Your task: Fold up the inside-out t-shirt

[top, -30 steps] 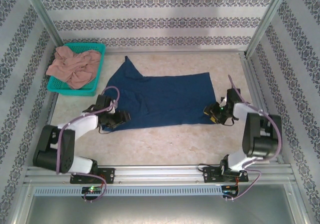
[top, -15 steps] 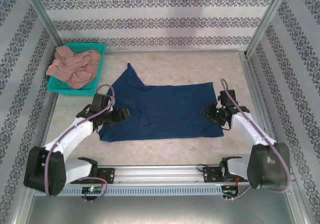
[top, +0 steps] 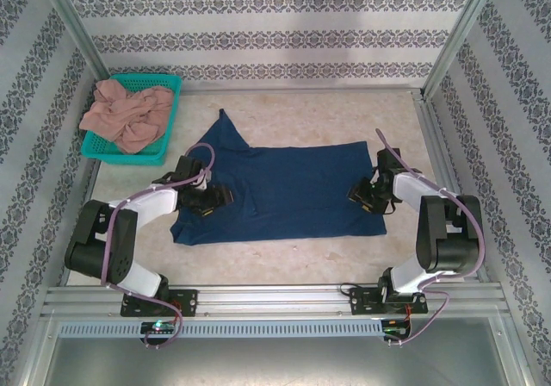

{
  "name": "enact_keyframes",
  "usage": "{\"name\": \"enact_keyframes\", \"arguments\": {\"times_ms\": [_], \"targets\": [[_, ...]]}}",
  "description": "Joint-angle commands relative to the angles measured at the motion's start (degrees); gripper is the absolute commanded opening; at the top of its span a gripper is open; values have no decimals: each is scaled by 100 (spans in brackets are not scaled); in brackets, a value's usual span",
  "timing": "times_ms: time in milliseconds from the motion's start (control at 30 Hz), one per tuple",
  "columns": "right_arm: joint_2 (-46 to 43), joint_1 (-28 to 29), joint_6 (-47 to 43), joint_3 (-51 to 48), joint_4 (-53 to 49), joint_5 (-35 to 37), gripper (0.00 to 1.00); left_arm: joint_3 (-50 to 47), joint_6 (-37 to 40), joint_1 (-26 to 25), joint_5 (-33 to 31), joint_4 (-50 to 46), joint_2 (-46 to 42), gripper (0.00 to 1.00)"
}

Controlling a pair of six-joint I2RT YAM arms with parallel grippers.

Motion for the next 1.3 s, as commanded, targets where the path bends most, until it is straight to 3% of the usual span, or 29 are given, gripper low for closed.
{"name": "enact_keyframes", "arguments": {"times_ms": [0,167,367,500,633,800,967,1133,1267], "targets": [[-146,-110,-111,-488,-463,154,46,-560,35,-161,6,-372,-415,65],[-707,-136,-65,-701,-676,302,46,-971,-226,-315,-149,-852,-1335,65],[-1438,113,-133,-368,-350,346,49,-101,161,-301,-723,-1172,-1668,66],[-1487,445,-326,140,-18,839,54,722,516,-72,-992,-822,-1171,67],[-906,382,-299,792,383,1071,58,1725,771,224,-962,-529,-106,70],[13,95,-185,1635,571,1034,64,2995,993,629,-884,-449,1338,70],[611,39,-154,2170,595,918,65,4382,1133,713,-660,-878,2734,68],[715,30,-150,2136,669,880,65,4798,1043,709,-456,-1141,3218,66],[792,22,-146,2066,708,845,65,4646,1103,672,-643,-1231,3210,66]]}}
